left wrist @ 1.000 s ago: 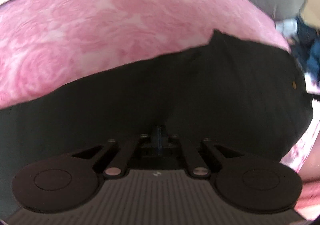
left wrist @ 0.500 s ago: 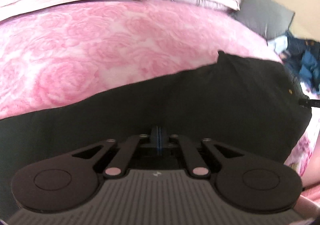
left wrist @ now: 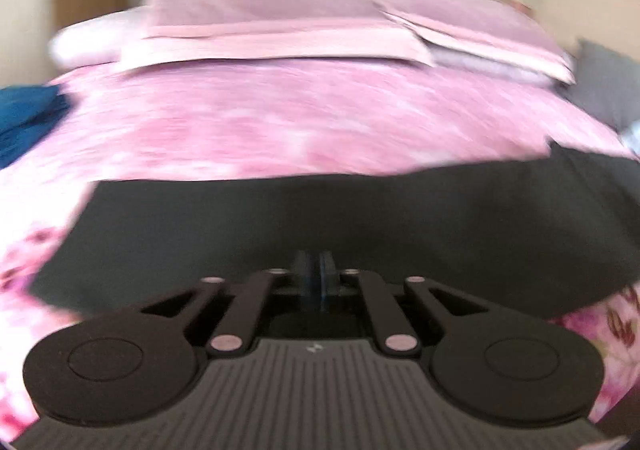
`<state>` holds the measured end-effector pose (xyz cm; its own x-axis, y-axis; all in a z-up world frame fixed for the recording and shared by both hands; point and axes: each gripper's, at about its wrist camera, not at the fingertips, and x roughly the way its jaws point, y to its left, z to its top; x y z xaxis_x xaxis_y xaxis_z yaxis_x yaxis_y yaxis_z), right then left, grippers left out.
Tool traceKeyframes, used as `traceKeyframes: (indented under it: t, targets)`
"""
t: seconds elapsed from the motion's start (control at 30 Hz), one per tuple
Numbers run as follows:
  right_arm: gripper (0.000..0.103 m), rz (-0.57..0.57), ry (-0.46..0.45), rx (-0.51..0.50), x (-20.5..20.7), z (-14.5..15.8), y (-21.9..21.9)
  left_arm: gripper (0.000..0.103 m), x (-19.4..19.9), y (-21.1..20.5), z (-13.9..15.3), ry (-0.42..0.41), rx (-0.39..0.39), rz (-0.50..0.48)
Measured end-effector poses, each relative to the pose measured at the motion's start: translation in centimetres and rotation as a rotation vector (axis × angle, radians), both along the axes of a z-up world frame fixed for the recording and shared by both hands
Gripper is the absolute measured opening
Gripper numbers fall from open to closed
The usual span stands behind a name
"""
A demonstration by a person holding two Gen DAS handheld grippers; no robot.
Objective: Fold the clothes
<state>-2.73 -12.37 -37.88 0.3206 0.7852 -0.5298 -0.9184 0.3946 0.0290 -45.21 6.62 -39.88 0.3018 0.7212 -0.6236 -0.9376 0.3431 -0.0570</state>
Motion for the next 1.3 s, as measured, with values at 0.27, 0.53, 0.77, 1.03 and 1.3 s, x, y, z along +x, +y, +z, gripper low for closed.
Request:
traceKeyframes:
  t: [0.27, 0.53, 0.77, 1.03, 1.3]
  targets:
    - [0.029, 0.206, -0.060, -0.069, -8.1, -1.4, 2.4, 0.008, 3.4, -3.1, -1.4, 0.035, 0.081, -0.102]
    - [0.029, 0.128, 0.008, -0.124, -4.4, -3.8, 2.8, 0.007, -4.7, 1.6, -3.9, 0.137, 0.133, 0.122]
    - [0.029, 0.229, 0.017, -0.100, -5.1, -2.1, 5.8, 0.013, -10.6, 4.8, -1.1, 0.073, 0.093, 0.183]
    - [0.029, 0.579, 0.044, -0.163, -12.9, -3.3, 17.8, 0.021, -11.1, 9.0, -0.9, 0.019, -0.025, 0.147]
    - [0.041, 0.810, 0.067, -0.185, -20.6, -4.6, 26.3, 0.033, -12.5, 13.2, -1.4, -0.016, -0.098, 0.099]
